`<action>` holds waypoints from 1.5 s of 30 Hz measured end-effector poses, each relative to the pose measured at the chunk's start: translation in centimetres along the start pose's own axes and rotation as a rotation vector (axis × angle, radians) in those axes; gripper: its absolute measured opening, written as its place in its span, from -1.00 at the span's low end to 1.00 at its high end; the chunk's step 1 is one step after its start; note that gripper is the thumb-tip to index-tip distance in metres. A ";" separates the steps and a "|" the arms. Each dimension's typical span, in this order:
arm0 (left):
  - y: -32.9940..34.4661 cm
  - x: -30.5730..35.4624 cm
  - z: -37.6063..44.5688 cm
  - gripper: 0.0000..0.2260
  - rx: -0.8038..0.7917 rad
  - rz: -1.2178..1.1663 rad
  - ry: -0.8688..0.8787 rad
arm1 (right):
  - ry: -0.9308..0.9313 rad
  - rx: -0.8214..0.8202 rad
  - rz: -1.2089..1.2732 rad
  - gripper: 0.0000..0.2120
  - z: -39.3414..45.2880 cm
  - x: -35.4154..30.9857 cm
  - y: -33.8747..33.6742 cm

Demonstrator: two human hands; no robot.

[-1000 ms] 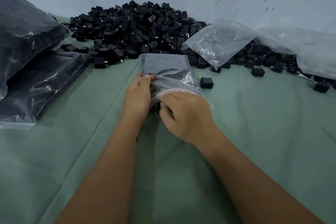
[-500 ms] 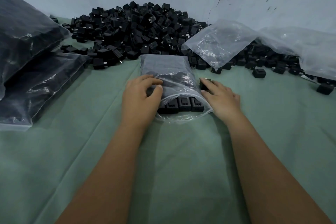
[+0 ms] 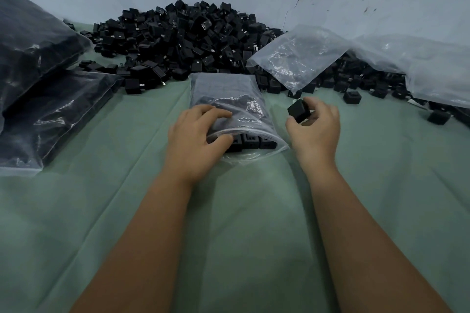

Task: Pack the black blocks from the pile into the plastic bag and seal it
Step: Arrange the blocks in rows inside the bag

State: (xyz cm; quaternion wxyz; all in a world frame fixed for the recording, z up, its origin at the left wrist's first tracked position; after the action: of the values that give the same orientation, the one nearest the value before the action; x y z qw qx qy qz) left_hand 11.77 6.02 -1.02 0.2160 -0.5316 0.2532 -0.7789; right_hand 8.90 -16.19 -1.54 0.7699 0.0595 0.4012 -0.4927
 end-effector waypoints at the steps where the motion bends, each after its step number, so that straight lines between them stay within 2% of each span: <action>1: 0.1 0.0 0.0 -0.43 -0.007 0.024 0.002 | -0.035 0.015 0.010 -0.60 -0.4 -0.8 -0.1; 3: 0.1 0.1 -0.1 -0.48 0.012 0.061 -0.013 | -0.162 0.026 0.032 -0.60 -1.5 -2.9 0.1; 5: 0.1 0.0 0.1 -0.59 0.043 -0.001 -0.047 | -0.336 0.024 0.033 -0.57 -2.9 -5.4 0.6; 7: 0.1 -0.2 0.4 -0.69 0.045 -0.200 -0.101 | -0.492 -0.015 0.046 -0.64 -4.3 -7.5 1.4; 9: 0.2 -0.6 0.8 -0.72 0.027 -0.418 -0.208 | -0.635 -0.127 0.018 -0.78 -5.4 -8.8 2.2; 13: 0.5 -1.3 1.3 -0.75 0.030 -0.681 -0.351 | -0.851 -0.333 -0.277 -0.85 -6.1 -9.2 3.7; 16: 0.7 -1.6 1.6 -0.80 0.065 -0.719 -0.371 | -0.860 -0.422 -0.432 -0.74 -6.2 -8.7 4.2; 18: 0.7 -1.6 1.7 -0.83 0.076 -0.703 -0.374 | -0.837 -0.463 -0.369 -0.66 -6.3 -8.6 4.3; 21: 0.9 -1.7 1.7 -0.88 0.080 -0.722 -0.384 | -0.826 -0.409 -0.293 -0.75 -6.2 -8.9 3.6; 23: 0.9 -1.5 1.7 -0.90 0.088 -0.709 -0.360 | -0.805 -0.395 -0.427 -0.80 -6.1 -9.0 3.3; 26: 0.8 -1.3 1.7 -0.85 0.096 -0.703 -0.337 | -0.682 -0.459 -0.608 -0.73 -6.2 -9.2 3.5; 31: 0.9 -1.1 1.5 -0.88 0.086 -0.672 -0.307 | -0.552 -0.588 -0.701 -0.57 -7.0 -9.3 4.2; 35: 0.7 -0.5 1.4 -0.81 0.119 -0.610 -0.230 | -0.497 -0.642 -0.703 -0.56 -7.4 -9.2 4.6; 40: 0.3 -0.1 1.2 -0.88 0.166 -0.526 -0.103 | -0.469 -0.630 -0.559 -0.52 -7.4 -9.1 4.9; 45: 0.4 -0.1 1.1 -0.88 0.213 -0.439 -0.074 | -0.468 -0.726 -0.461 -0.55 -5.9 -9.0 6.7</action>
State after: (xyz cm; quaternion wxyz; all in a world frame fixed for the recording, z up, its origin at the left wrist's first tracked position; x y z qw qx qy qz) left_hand 12.86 5.63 -0.98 0.1055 -0.5762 0.0401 -0.8095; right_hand 9.28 -3.56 -1.41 0.6811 -0.4156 0.3662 -0.4788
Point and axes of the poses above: each hand's wrist, its own z-axis towards the middle knuckle, its own y-axis out of the palm, x = y × z, the point moved 3 cm from there along z, towards the middle knuckle, and after that the axes turned 14 degrees about -y, right-handed, at the moved point
